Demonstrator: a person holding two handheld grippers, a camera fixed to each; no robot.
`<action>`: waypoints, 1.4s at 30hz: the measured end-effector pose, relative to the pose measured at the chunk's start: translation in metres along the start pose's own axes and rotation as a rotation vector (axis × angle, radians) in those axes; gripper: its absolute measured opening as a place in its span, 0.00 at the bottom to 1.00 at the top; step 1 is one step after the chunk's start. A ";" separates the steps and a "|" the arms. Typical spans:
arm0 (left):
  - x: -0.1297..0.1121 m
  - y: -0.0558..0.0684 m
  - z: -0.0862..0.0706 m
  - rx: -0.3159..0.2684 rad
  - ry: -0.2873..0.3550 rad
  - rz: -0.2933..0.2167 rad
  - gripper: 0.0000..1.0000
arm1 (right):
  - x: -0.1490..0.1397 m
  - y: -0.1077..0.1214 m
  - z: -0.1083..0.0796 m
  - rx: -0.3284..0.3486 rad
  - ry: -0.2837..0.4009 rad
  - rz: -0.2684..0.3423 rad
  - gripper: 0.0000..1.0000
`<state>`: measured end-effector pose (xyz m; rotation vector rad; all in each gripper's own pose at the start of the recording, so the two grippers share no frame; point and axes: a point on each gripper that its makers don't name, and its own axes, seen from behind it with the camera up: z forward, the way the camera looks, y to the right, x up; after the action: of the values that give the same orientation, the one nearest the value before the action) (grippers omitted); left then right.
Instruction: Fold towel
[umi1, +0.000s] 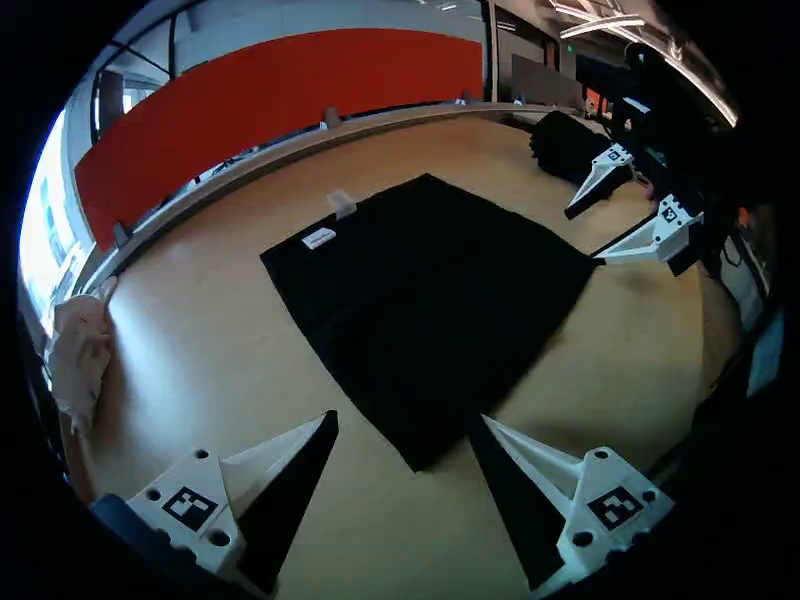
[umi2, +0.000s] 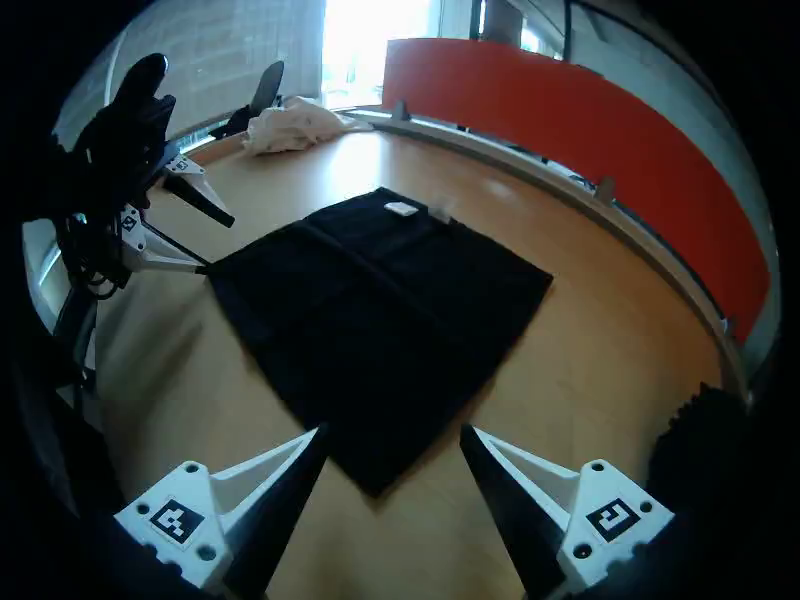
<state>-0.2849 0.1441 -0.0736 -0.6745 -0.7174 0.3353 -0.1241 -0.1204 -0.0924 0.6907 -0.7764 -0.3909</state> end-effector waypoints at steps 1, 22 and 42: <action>-0.002 0.001 0.001 -0.004 -0.007 0.000 0.95 | -0.003 0.000 0.001 0.002 -0.006 0.001 1.00; -0.021 0.013 0.010 -0.047 -0.102 -0.021 0.93 | -0.026 -0.004 0.008 0.050 -0.058 0.011 0.92; -0.021 0.019 0.009 -0.045 -0.117 -0.033 0.72 | -0.029 -0.006 0.005 0.072 -0.070 0.020 0.54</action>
<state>-0.3077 0.1516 -0.0915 -0.6889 -0.8481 0.3314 -0.1468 -0.1110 -0.1090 0.7398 -0.8662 -0.3721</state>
